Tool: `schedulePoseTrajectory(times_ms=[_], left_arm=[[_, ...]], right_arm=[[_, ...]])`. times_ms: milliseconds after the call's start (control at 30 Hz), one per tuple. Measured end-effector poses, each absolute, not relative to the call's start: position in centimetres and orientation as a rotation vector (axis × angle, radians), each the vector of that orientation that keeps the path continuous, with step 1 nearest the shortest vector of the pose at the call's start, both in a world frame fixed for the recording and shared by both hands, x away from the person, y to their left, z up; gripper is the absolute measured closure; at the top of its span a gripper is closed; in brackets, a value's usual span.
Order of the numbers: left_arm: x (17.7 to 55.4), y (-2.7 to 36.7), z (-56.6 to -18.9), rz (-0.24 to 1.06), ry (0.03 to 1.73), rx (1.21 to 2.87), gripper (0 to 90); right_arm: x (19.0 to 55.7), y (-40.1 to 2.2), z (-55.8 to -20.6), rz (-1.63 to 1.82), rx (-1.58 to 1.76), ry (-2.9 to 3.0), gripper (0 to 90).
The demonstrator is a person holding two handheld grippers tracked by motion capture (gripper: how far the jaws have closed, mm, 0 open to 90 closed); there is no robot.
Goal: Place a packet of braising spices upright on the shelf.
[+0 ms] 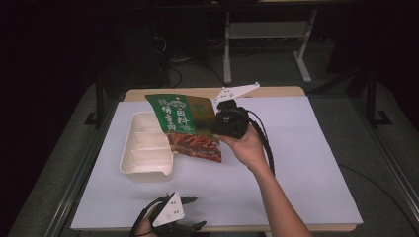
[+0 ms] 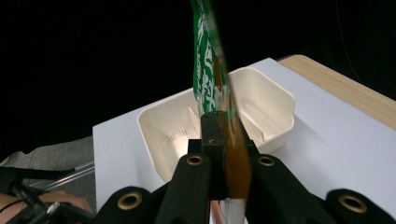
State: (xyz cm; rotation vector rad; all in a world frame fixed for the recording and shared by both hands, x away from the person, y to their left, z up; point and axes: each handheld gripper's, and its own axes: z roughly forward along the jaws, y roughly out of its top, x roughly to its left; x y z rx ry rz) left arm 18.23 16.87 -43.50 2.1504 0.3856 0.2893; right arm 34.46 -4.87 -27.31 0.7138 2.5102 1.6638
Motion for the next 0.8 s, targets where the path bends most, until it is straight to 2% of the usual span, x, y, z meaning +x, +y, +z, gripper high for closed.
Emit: schedulePoseTrajectory(times_ms=[800], left_arm=[[17.7, 19.0, -43.2, 0.317, 0.422, 2.117, 26.2]], right_arm=[[34.9, 1.1, -27.4, 1.681, 0.676, 2.519, 89.5]])
